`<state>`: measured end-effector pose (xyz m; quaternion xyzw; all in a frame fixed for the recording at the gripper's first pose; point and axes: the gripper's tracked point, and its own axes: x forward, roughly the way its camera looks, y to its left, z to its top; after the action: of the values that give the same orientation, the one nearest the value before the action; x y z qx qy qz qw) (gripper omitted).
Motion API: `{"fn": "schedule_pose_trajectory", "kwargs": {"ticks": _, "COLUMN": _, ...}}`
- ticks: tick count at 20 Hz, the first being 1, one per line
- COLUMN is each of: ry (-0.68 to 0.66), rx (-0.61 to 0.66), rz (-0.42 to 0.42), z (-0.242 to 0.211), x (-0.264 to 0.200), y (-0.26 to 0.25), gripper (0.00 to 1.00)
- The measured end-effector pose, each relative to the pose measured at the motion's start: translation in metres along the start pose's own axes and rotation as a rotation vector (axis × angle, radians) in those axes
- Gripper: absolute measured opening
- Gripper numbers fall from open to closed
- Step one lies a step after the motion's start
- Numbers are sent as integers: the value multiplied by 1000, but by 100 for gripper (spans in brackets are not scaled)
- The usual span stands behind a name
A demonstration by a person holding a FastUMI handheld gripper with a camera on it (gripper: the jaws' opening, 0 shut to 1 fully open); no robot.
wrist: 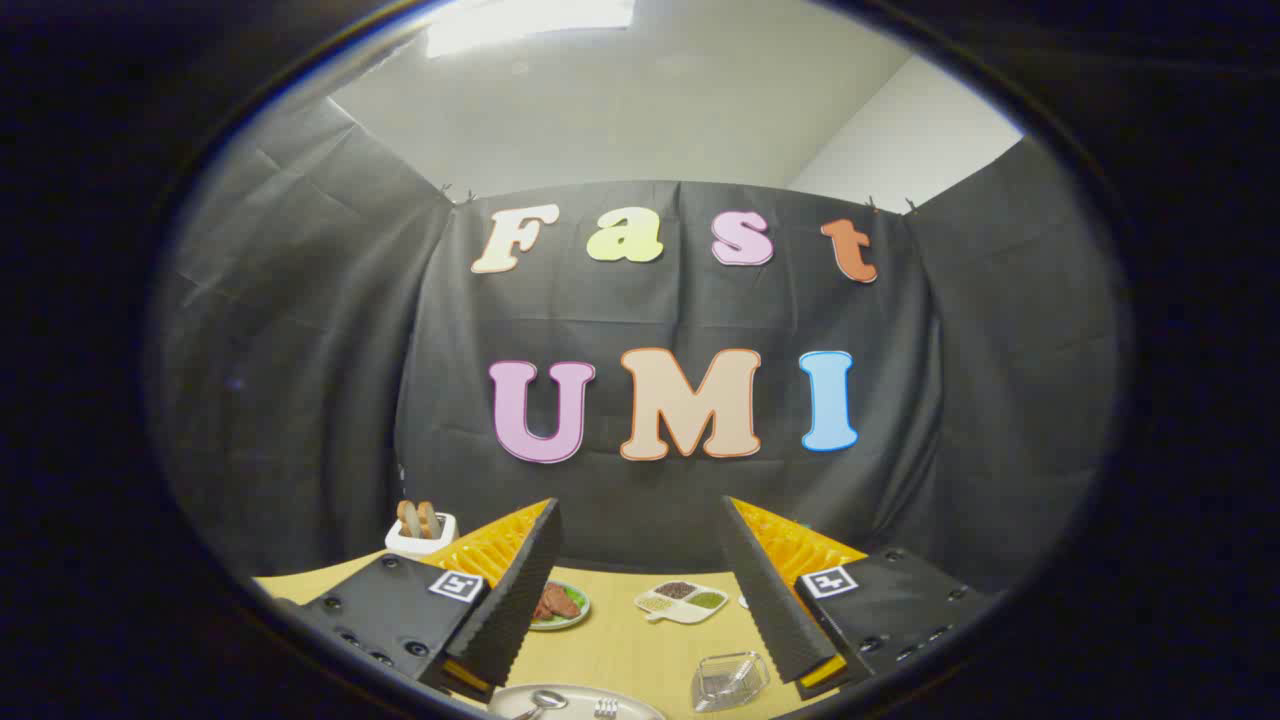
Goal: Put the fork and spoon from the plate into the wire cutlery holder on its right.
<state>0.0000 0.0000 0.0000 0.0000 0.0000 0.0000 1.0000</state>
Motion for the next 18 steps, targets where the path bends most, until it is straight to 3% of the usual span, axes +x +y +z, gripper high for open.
{"fn": "schedule_pose_trajectory", "kwargs": {"ticks": 18, "ry": 29, "rx": -14, "rz": 51, "z": -11, "x": 2, "y": 16, "gripper": 98}}
